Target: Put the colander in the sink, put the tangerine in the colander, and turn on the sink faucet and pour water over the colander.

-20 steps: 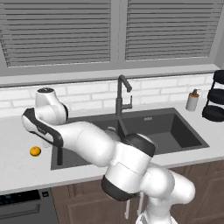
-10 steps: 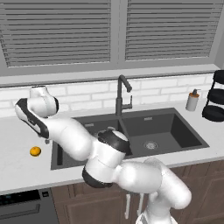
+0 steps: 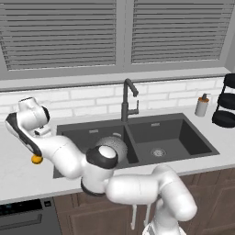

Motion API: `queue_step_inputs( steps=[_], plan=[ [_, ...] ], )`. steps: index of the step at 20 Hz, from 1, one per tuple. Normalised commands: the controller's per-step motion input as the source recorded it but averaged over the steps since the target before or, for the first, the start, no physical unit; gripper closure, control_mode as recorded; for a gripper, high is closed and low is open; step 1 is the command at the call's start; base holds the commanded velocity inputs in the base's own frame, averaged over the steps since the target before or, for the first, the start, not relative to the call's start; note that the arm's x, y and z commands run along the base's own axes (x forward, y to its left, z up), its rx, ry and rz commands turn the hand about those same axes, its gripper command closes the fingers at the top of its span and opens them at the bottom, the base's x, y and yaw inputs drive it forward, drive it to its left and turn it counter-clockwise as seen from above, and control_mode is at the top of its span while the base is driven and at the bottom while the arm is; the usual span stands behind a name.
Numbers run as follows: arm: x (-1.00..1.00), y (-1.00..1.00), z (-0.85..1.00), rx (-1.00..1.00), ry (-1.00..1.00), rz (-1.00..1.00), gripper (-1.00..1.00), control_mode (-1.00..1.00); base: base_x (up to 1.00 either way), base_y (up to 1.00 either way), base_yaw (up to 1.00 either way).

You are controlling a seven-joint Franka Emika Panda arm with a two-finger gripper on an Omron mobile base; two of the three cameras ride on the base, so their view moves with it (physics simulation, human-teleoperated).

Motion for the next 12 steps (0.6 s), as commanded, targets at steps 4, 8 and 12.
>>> queue_step_inputs(
  steps=[4, 8, 12],
  plan=[
    [0.00, 0.02, -0.41, 0.04, -0.23, 0.39, -1.00, -1.00, 0.00, 0.00, 0.00],
    [0.00, 0.08, -0.58, 0.06, -0.34, 0.31, -1.00, -1.00, 0.00, 0.00, 0.00],
    [0.00, 0.00, -0.54, 0.18, -0.32, 0.28, -1.00, -1.00, 0.00, 0.00, 0.00]
  ],
)
